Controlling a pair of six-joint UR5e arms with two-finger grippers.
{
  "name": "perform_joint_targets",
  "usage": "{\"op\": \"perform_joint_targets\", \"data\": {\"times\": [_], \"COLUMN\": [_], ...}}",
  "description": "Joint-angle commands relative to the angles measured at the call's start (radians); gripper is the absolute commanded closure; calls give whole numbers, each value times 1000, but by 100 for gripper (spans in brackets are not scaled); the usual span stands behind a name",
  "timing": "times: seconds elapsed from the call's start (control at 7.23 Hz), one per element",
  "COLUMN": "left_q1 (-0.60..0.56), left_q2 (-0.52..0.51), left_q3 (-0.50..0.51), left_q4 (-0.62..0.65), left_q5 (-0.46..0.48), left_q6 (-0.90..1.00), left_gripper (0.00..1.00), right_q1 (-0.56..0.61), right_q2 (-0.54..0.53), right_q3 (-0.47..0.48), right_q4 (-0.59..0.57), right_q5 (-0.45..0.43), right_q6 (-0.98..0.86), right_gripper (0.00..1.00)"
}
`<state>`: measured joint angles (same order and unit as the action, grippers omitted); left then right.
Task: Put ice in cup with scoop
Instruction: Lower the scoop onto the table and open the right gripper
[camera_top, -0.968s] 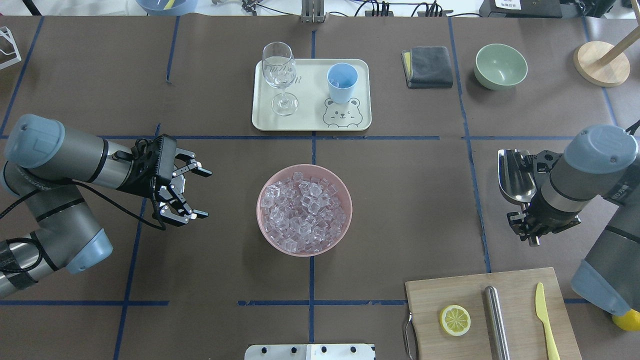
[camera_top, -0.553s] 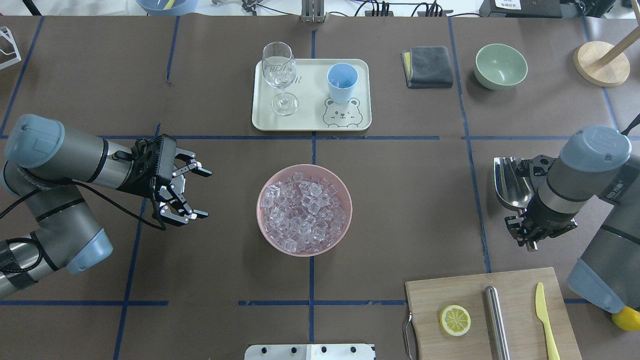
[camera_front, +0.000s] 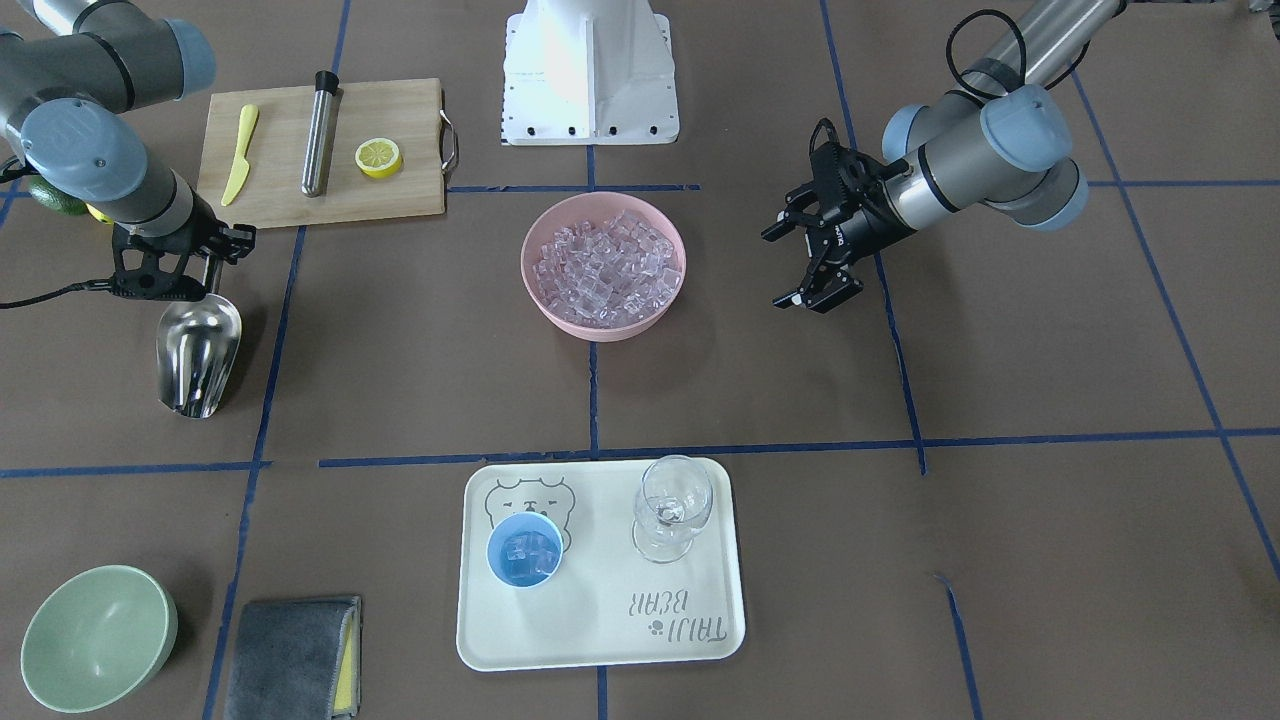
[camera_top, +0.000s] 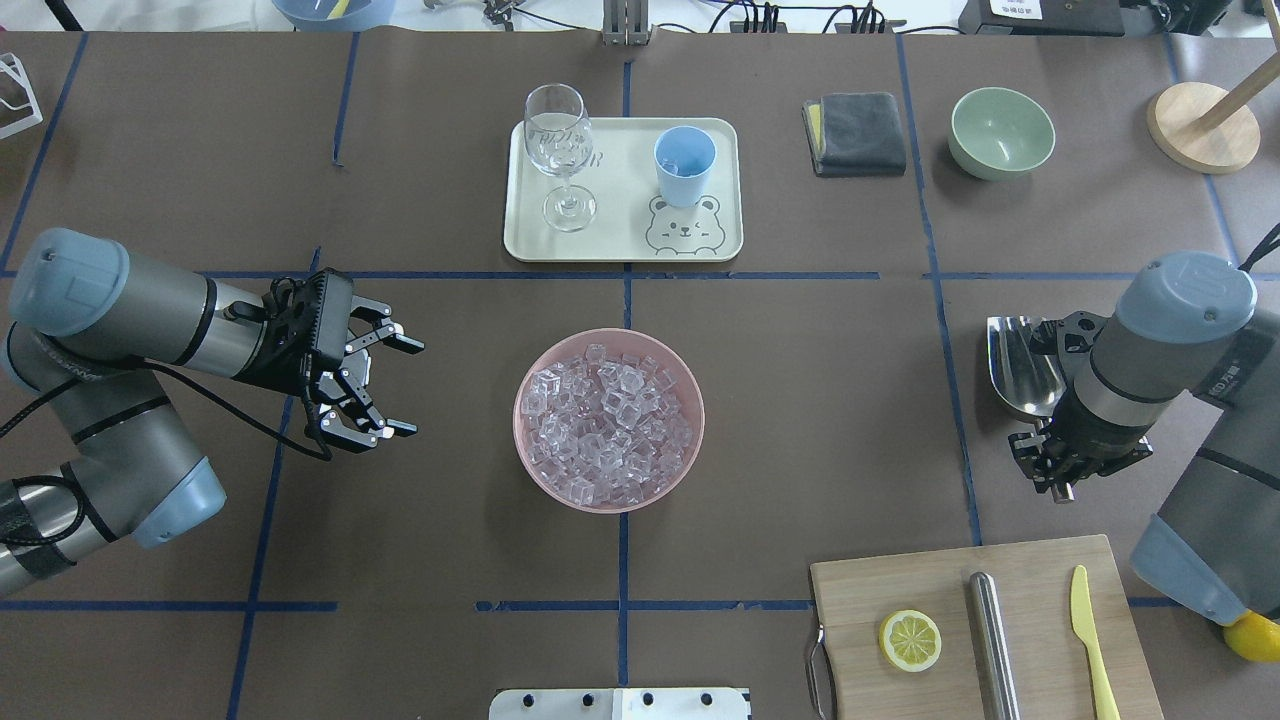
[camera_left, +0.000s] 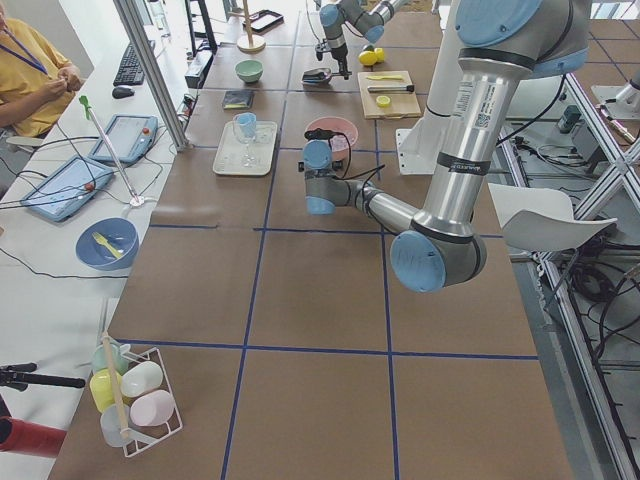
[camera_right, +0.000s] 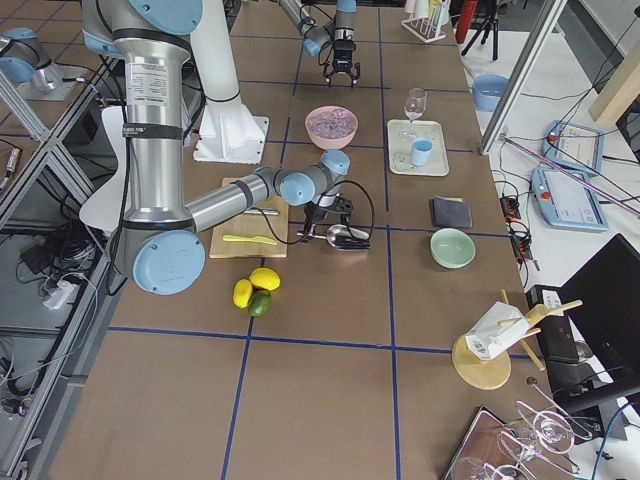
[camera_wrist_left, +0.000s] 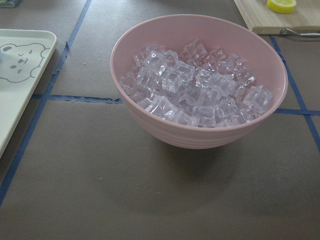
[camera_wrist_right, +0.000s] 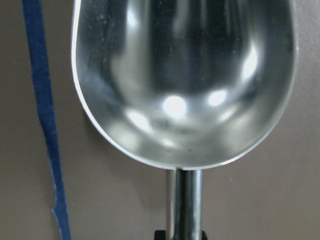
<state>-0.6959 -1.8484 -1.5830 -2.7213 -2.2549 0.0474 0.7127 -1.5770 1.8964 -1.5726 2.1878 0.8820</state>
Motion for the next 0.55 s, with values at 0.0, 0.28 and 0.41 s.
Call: {"op": "perform_joint_targets", "data": {"times": [0.0, 0.28, 0.41], "left_q1": [-1, -4, -5], "left_q2": [0, 9, 9], "left_q3": [0, 0, -2], "left_q4": [-11, -26, -26], "left_q5": [0, 0, 2], "left_q6": [0, -1, 0], "left_gripper": [0, 0, 0], "right_q1": [-1, -1, 2], "right_q2": [2, 3, 3], "right_q3": [0, 1, 10], "right_q4": [-1, 0, 0], "right_q5": [1, 1, 1], "right_q6": [0, 0, 0], "right_gripper": [54, 0, 0]}}
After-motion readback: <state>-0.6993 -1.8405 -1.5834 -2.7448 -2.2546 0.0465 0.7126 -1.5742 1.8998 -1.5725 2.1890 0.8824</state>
